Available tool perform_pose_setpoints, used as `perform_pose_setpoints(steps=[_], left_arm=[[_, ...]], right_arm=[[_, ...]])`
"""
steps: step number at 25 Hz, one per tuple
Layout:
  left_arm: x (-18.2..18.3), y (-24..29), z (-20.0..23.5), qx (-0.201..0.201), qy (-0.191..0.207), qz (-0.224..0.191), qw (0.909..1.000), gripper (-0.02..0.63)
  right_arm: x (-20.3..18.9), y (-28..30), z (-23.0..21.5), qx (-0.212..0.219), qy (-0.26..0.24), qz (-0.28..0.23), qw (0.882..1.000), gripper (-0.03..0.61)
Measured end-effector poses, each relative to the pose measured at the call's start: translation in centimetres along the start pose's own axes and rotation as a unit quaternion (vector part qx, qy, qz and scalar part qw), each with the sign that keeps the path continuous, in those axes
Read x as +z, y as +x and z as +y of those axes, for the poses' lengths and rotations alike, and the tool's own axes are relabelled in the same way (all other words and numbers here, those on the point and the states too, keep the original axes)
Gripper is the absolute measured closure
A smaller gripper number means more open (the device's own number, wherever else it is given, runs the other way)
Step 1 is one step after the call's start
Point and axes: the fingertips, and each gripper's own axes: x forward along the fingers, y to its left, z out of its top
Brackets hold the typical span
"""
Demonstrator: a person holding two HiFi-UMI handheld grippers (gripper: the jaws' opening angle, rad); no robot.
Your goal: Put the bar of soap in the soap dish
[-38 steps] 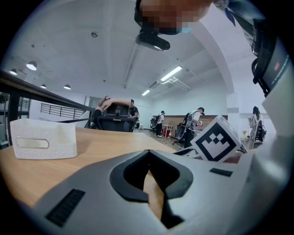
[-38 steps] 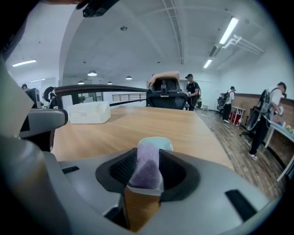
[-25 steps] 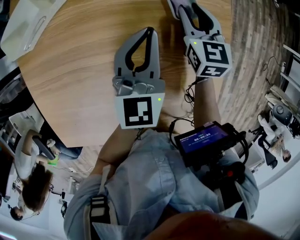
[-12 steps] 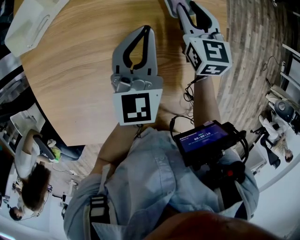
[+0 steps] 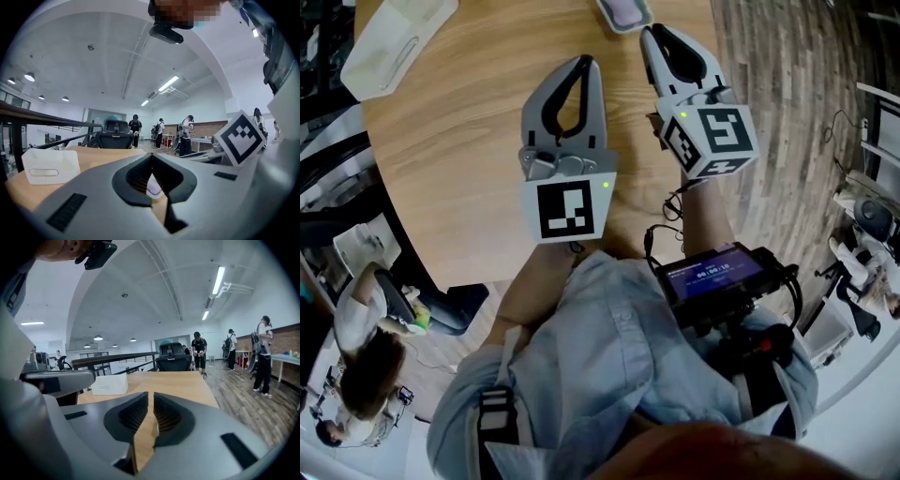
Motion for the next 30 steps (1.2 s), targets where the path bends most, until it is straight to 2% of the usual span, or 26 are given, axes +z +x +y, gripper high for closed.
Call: perform_pose_setpoints(steps=[3,7,13,19,25,30], left_arm=[[2.0,-1.2,-1.4,-0.005,0.014,-0.015,0.9998,0.606],[4.0,-3.1,-2.5,-0.004,0.013,-0.026,0.9996,0.606],[7.7,-4.1,-5.7,-0.011,0.058,-0.046,0.9972,0.606],[12.3,-9.5,-9.2,-0.009,0.097,-0.091,0.9911,0.606],[13.5,-10.4,-9.5,-0.005,0.108,-0.121,0.9868,0.606],[13.8,-10.7,-9.9,-0.008,0.112,-0.129,0.9852,0.606]], right_arm=[[1.0,-2.7,1.6,0.012,-0.005,-0.010,1.000,0.571],[2.5,-6.3,3.4,0.018,-0.011,-0.035,0.999,0.571],[5.3,-11.7,4.4,0.025,-0.008,-0.081,0.996,0.571],[8.6,-18.9,8.1,0.026,-0.028,-0.131,0.991,0.571],[9.2,-19.5,8.5,0.022,-0.034,-0.145,0.989,0.571],[9.6,-19.6,8.4,0.018,-0.039,-0.153,0.987,0.572]])
